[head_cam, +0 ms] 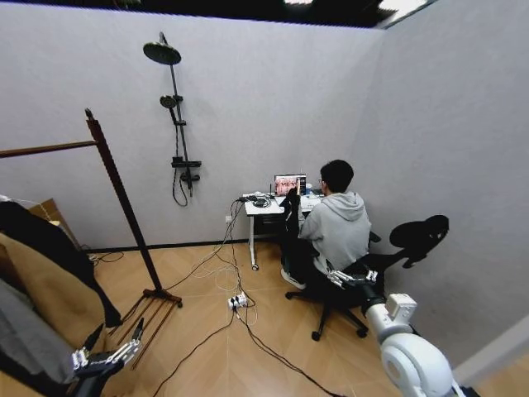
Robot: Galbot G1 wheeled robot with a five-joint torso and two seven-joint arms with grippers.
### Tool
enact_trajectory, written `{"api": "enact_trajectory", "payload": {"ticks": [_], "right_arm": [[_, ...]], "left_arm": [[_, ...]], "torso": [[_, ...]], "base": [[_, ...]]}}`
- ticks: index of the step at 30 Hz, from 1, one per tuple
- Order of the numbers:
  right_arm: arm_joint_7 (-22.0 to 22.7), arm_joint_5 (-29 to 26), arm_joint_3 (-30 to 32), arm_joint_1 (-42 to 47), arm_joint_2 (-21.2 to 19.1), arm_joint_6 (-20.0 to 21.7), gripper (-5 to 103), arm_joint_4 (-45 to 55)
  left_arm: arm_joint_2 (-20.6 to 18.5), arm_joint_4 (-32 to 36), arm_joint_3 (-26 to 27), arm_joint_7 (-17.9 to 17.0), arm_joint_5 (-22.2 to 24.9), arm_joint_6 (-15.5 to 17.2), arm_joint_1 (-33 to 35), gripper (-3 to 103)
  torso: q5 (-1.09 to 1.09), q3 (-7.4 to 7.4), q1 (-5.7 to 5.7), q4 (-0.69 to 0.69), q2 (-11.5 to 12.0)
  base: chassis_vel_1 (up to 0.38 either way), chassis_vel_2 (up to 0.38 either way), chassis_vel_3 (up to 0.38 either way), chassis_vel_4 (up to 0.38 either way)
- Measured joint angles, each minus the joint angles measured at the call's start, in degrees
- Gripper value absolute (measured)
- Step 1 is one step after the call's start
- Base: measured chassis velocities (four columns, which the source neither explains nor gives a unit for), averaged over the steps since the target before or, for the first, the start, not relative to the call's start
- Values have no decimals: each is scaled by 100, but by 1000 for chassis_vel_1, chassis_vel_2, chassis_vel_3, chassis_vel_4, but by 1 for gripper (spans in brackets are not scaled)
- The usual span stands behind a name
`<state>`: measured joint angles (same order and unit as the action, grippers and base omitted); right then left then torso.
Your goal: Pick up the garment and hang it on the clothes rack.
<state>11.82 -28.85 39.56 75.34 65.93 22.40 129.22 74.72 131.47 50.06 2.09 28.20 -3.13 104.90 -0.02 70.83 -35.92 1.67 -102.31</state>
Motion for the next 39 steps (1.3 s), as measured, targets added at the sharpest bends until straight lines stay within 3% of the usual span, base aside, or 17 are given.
{"api": "enact_trajectory", "payload": {"ticks": [39], "right_arm": [[19,75,-167,15,88,-40,100,35]], "left_arm": [[0,0,0,-1,0,0,0,100]], "torso": [[3,1,-1,-3,1]], "base": [[178,-166,-163,179]]}}
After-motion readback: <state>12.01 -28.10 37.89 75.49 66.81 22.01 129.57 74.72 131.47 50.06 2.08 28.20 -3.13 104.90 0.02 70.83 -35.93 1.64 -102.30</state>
